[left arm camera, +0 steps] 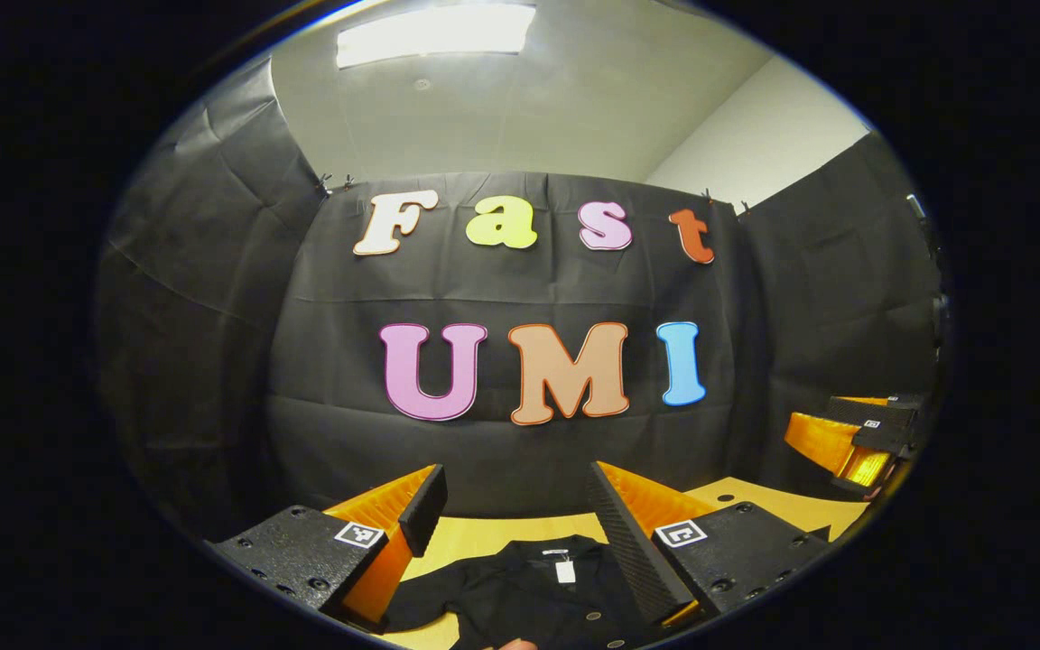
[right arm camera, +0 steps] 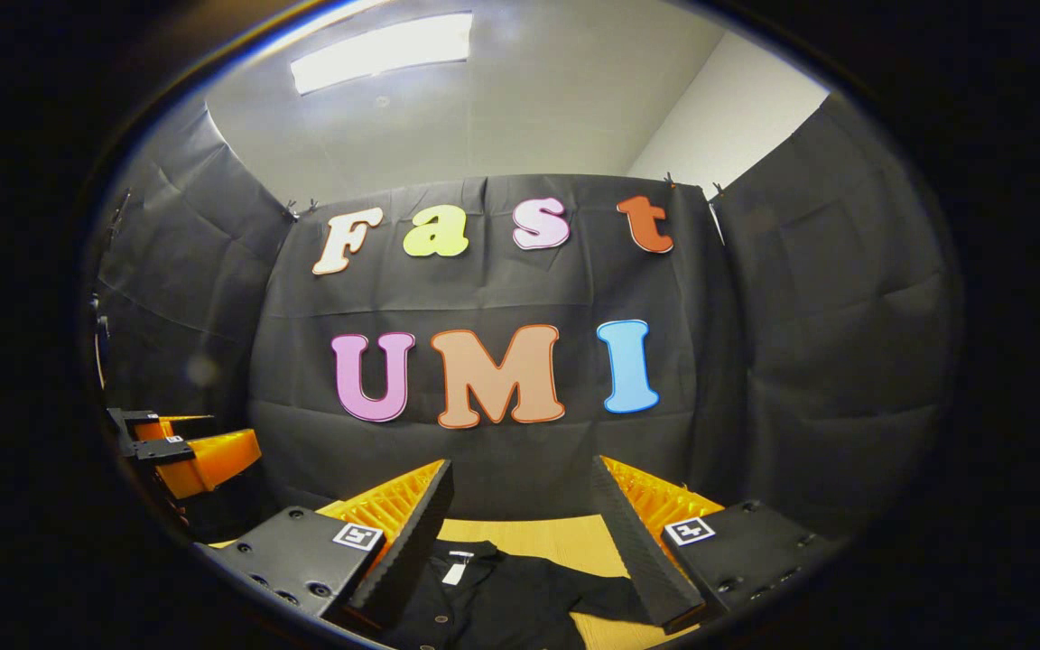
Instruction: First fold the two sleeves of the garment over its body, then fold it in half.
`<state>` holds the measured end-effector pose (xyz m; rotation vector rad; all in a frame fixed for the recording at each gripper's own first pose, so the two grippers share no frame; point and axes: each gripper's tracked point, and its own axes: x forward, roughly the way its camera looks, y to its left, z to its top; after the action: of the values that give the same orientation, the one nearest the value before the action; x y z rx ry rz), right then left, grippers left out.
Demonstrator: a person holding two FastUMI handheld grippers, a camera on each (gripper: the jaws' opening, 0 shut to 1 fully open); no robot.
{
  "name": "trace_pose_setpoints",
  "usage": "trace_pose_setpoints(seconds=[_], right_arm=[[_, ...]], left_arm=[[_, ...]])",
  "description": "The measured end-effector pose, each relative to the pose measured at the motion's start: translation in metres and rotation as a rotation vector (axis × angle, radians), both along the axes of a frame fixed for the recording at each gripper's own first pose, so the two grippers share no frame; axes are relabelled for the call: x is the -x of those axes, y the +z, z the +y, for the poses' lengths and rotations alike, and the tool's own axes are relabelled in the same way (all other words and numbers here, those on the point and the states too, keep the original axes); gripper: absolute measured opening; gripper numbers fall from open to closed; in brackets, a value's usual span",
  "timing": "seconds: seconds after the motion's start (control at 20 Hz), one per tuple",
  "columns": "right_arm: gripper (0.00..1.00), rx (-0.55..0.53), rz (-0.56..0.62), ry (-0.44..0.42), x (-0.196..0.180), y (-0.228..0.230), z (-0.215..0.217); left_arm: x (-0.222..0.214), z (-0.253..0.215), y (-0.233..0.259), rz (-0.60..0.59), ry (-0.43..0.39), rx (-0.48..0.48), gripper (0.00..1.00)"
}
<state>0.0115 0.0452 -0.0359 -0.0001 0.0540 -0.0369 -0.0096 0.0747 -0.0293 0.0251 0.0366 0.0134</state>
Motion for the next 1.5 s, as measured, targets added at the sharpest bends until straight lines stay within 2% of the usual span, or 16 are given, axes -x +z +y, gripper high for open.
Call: trace_pose_setpoints(seconds=[0.15,0.25,0.35,0.8,1.05,1.5], right_arm=[[0.97,0.004,0.004,0.019,-0.002,0.000,0.004],[0.94,0.013,0.002,0.003,-0.007,-0.001,-0.006],[0.98,0.019,0.031,-0.010,-0.012,-0.012,-0.020],[0.98,0.085,0.205,-0.197,-0.035,-0.078,-0.164],[0.98,0.128,0.352,-0.256,-0.034,-0.139,-0.236],[0.99,0.098,0.673,-0.282,-0.008,-0.274,-0.317]], left_arm=[[0.000,0.003,-0.004,0.019,0.021,0.033,0.92],[-0.003,-0.006,-0.002,0.012,0.011,0.038,0.92],[-0.007,-0.009,-0.003,0.009,0.008,0.029,0.93],[-0.028,-0.038,-0.008,0.013,0.021,0.018,0.93],[-0.041,-0.061,-0.010,0.020,0.033,-0.009,0.92],[-0.055,-0.097,-0.024,0.062,0.061,-0.064,0.92]])
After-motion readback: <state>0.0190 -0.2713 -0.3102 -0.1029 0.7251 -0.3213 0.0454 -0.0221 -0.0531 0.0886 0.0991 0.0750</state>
